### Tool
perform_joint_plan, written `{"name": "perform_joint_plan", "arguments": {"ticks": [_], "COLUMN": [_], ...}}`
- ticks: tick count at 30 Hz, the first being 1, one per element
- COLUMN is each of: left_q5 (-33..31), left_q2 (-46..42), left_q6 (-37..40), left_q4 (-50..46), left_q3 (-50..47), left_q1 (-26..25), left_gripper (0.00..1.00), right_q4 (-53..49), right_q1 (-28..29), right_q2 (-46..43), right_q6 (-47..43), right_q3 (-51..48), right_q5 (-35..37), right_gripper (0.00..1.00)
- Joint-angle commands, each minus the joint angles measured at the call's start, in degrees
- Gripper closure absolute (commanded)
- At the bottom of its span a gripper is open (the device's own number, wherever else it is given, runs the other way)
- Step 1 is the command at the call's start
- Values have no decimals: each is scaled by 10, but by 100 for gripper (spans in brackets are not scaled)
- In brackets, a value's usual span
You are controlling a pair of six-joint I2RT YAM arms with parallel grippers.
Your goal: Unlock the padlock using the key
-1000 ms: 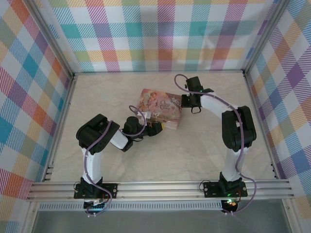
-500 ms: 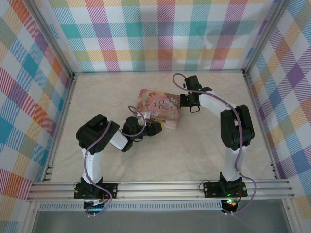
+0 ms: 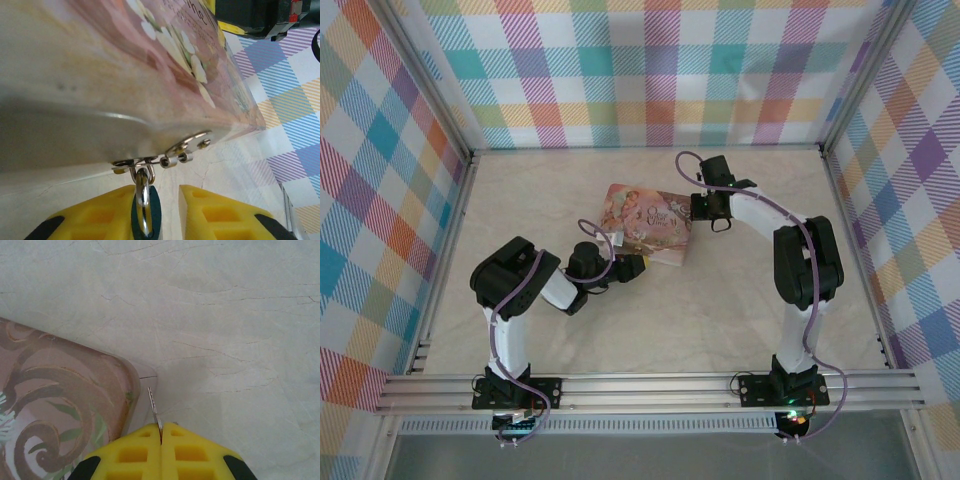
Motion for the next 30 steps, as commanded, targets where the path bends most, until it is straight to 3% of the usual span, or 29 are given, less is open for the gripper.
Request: {"name": "perform_joint_plan", "arguments": {"ticks": [1, 12, 26, 30], "left_q5": [4, 12, 87, 95], "left_q2": [-8, -21, -21, -19], "left_q6": [2, 12, -3, -21], "left_q4": [-41, -73, -192, -202], "left_q3": [6, 7, 54, 61], "left_q1": [9, 15, 7, 2], "left_gripper": [73, 90, 93, 93], "right_q4": [-5, -3, 35, 22], "right_q1": [7, 7, 7, 7], "right_q2": [-11, -12, 45, 50], "right_q6": [-4, -8, -25, -24], "right_q3": [-11, -13, 51, 61], "right_q5": [-16, -16, -80, -64], "right_gripper": [100, 100, 100, 100]}}
